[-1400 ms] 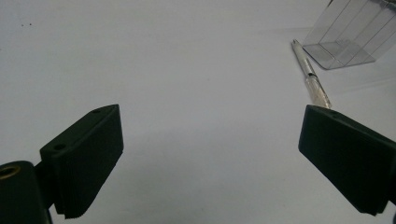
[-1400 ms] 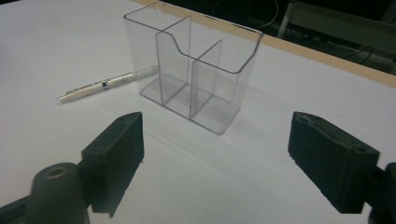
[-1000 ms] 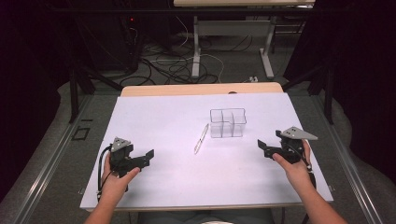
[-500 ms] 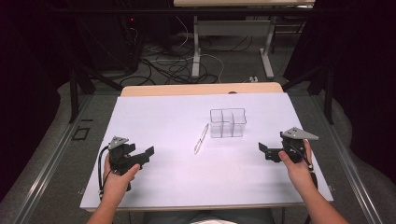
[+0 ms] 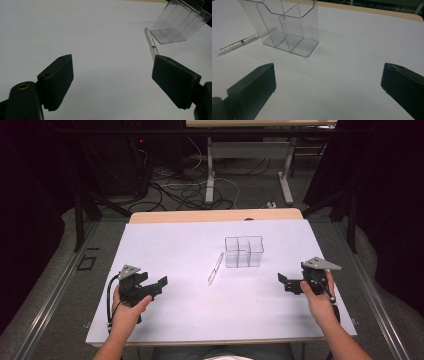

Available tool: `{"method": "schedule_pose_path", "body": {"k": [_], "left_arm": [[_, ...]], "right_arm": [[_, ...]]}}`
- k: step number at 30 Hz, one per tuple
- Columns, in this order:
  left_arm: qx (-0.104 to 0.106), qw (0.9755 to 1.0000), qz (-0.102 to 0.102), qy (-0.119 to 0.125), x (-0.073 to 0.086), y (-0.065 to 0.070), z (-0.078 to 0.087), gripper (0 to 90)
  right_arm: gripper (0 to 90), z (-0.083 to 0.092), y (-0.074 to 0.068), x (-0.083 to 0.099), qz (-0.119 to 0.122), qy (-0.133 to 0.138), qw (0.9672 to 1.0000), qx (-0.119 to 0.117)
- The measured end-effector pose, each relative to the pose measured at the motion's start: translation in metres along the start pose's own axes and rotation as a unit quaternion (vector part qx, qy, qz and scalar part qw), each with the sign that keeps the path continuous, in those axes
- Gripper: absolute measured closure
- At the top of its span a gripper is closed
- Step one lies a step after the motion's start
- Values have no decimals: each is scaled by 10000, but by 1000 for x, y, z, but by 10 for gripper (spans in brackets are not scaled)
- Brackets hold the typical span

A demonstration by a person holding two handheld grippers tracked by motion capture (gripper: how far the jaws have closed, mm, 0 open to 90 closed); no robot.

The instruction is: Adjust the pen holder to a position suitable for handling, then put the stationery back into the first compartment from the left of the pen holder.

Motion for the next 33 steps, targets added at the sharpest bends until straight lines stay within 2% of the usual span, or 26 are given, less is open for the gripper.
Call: {"method": "schedule_pose_path", "body": {"k": [7, 16, 19, 23, 30, 33], "left_arm": [[50, 9999, 31, 108, -8, 6, 3, 220], [-15, 9999, -87, -74, -21, 12, -3, 291], [37, 9998, -62, -160, -25, 17, -6, 289], [210, 9996, -61, -161, -32, 26, -13, 293], [215, 9991, -354, -59, -50, 48, -22, 308], [242, 9986, -460, -115, -59, 58, -26, 312]], "right_arm": [[0, -2, 1, -1, -30, 30, 10000, -12], [0, -1, 0, 0, -10, 42, 10000, -64], [0, -1, 0, 0, 7, 42, 9999, -95], [0, -1, 0, 1, -6, 46, 9999, -97], [0, 1, 3, 1, -51, 74, 9999, -62], [0, 2, 4, 1, -52, 80, 9999, -68]]}}
Point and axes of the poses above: each handheld gripper's, and its own axes: z roughly backward along the jaws, x roughly out of its underside, y roughly to its right, the point moved 4 cm from there along -z, roughly forward along the jaws, and after that the axes turned 5 degrees about z, right-handed, at the moved point
